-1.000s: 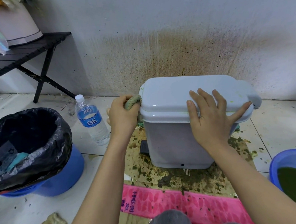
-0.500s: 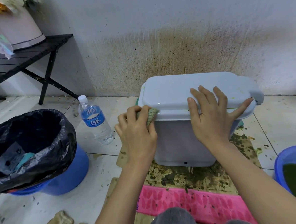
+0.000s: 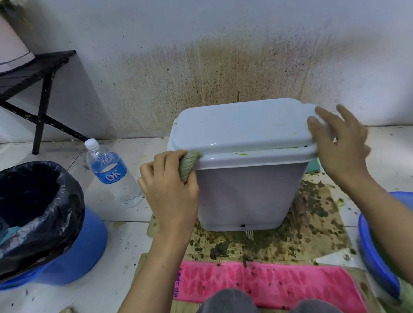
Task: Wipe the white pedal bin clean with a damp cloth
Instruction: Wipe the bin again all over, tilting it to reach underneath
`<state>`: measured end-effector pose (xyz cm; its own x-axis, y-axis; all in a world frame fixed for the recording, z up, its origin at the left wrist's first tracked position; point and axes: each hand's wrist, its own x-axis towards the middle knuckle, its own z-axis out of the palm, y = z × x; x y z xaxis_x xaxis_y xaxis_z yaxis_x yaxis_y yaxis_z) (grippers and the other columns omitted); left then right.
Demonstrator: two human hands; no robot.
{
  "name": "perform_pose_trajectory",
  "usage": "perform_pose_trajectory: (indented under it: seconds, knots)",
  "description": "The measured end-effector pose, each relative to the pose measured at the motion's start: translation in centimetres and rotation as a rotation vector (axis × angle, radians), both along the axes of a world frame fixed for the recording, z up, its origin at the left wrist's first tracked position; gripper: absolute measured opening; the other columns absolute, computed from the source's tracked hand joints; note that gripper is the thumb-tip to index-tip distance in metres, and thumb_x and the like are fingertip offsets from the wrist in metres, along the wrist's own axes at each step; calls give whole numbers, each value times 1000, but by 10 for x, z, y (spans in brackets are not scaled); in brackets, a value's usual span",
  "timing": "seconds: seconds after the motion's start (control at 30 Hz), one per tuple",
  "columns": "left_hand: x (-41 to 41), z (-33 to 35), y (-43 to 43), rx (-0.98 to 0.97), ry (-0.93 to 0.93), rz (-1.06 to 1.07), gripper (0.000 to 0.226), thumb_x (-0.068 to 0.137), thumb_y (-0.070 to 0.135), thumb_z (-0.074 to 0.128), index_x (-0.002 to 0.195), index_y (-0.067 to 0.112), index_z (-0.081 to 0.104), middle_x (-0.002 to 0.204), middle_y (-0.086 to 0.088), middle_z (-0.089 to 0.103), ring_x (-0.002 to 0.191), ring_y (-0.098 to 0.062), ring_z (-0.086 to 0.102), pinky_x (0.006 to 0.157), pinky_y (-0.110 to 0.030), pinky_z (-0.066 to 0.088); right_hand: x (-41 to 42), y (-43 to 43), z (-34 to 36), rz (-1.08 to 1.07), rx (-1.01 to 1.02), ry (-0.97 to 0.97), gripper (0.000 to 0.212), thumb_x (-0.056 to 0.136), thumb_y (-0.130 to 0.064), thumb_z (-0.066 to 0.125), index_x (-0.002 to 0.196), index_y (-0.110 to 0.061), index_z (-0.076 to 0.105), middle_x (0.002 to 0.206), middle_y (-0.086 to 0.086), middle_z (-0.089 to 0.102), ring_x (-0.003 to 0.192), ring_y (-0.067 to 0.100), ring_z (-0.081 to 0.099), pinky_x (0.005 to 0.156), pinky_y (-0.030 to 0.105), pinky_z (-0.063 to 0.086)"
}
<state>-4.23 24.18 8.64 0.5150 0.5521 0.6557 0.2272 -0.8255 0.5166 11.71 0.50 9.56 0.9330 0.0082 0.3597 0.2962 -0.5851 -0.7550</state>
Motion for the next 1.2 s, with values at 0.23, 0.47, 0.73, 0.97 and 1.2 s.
perform_pose_trajectory:
  seconds: [0.23, 0.47, 0.73, 0.97, 1.2]
  knots:
    - [37, 0, -66, 106, -87, -80, 14, 79, 11, 74, 93, 14, 77, 90, 0, 71, 82, -29, 48, 70, -40, 39, 6, 15, -15, 97, 487, 26, 27, 98, -39, 53, 125, -43, 54, 138, -12, 47, 124, 4, 44, 94, 13, 38]
    - [52, 0, -100, 270, -12, -253, 29, 75, 9, 67, 102, 17, 76, 102, -1, 71, 84, -32, 52, 67, -40, 40, 7, 13, -16, 156, 527, 39, 29, 100, -31, 54, 128, -34, 53, 132, -10, 44, 121, 6, 44, 96, 16, 39]
    - [14, -7, -18, 119, 21, 49, 29, 80, 9, 62, 104, 17, 76, 109, -1, 67, 93, -30, 45, 77, -35, 29, 6, 14, -16, 150, 597, 51, 28, 98, -30, 58, 125, -35, 55, 131, -12, 44, 125, 7, 43, 109, 32, 38]
    - [42, -12, -71, 146, -83, -58, 24, 79, 10, 67, 100, 17, 77, 102, 1, 70, 92, -24, 44, 74, -40, 38, 3, 14, -17, 134, 585, 51, 28, 97, -34, 58, 125, -36, 57, 142, -8, 45, 131, 9, 42, 110, 41, 38]
    - [80, -4, -150, 205, -51, -219, 16, 76, 19, 69, 90, 20, 76, 93, 2, 68, 81, -27, 49, 66, -35, 31, 7, 0, -19, 133, 505, 58, 31, 105, -39, 36, 126, -40, 59, 141, -10, 51, 134, 10, 42, 111, 50, 34]
